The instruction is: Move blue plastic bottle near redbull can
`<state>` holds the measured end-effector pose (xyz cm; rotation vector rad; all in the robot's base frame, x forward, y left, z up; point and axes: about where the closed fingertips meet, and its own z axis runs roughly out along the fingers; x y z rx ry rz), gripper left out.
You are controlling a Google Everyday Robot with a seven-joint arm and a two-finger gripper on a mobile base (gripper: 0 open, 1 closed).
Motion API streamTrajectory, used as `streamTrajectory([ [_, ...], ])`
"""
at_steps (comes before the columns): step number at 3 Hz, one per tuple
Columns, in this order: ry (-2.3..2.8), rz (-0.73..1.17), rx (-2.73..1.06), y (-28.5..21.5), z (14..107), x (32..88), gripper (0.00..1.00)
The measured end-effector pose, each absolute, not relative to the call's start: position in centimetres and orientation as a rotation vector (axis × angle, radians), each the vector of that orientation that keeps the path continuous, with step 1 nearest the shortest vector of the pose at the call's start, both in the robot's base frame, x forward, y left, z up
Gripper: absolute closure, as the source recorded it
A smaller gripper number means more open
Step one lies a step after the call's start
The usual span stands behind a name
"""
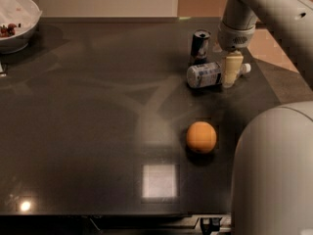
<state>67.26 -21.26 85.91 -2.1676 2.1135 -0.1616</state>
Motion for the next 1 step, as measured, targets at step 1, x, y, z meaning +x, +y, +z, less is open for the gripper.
streamTrajectory([
  [1, 2.107, -0.168, -2.162, -21.15, 85.72, 67.62, 0.00],
])
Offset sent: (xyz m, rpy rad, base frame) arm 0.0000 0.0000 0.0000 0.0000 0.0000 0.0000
